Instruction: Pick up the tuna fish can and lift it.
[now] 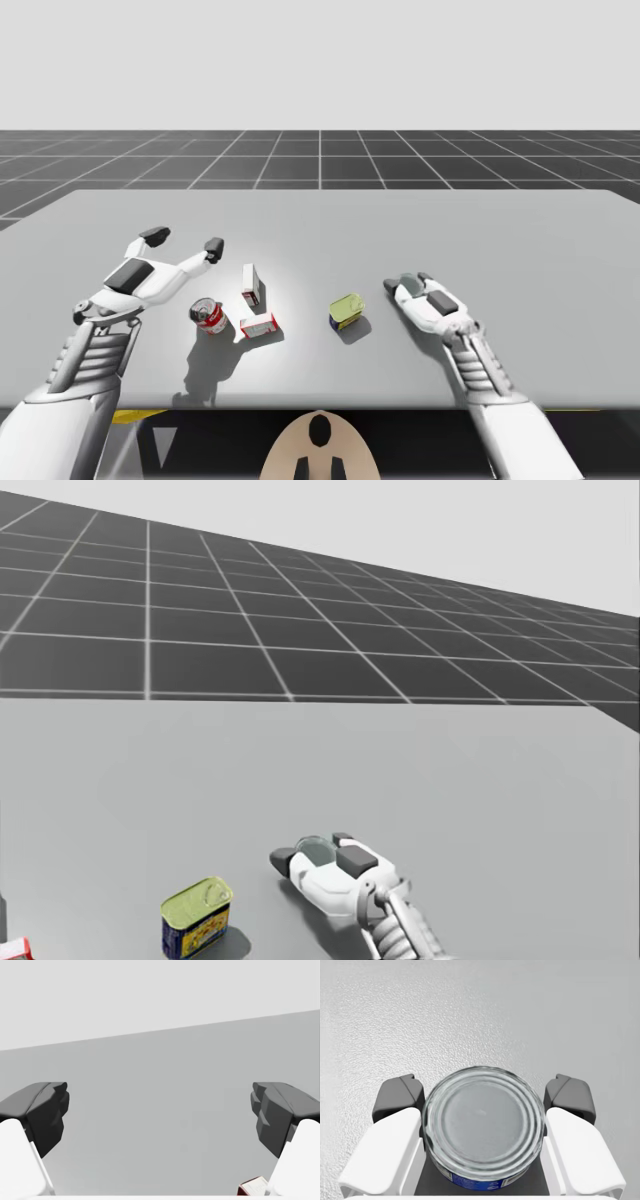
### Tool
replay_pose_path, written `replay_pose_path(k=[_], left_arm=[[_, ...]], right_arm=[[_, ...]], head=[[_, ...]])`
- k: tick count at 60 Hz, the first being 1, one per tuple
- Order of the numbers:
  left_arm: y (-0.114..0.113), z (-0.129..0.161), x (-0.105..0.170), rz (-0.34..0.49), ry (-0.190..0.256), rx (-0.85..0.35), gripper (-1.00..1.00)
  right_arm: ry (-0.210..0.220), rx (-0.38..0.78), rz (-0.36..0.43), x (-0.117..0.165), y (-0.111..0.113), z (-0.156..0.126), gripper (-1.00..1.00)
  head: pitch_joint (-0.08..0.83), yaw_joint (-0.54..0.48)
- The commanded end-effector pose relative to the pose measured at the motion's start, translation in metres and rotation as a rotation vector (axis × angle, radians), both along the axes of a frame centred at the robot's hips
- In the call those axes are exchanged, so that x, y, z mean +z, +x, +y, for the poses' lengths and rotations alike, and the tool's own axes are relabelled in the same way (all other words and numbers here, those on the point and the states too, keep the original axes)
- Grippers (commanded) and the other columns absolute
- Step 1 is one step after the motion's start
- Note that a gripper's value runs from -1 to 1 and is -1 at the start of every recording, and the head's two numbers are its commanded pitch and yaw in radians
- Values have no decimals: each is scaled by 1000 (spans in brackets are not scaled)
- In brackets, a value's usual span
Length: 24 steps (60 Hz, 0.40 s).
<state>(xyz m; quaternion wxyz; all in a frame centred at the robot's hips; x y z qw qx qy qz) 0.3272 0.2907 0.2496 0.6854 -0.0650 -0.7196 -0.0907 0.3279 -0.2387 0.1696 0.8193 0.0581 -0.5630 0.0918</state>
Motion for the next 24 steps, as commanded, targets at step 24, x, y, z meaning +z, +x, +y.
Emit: replay_pose_path(k=[24], left_arm=[[-1,1,2,-10,0,16,-1000]], right_arm=[[150,22,-514,181,-49,16,1000]], head=[[332,-370]])
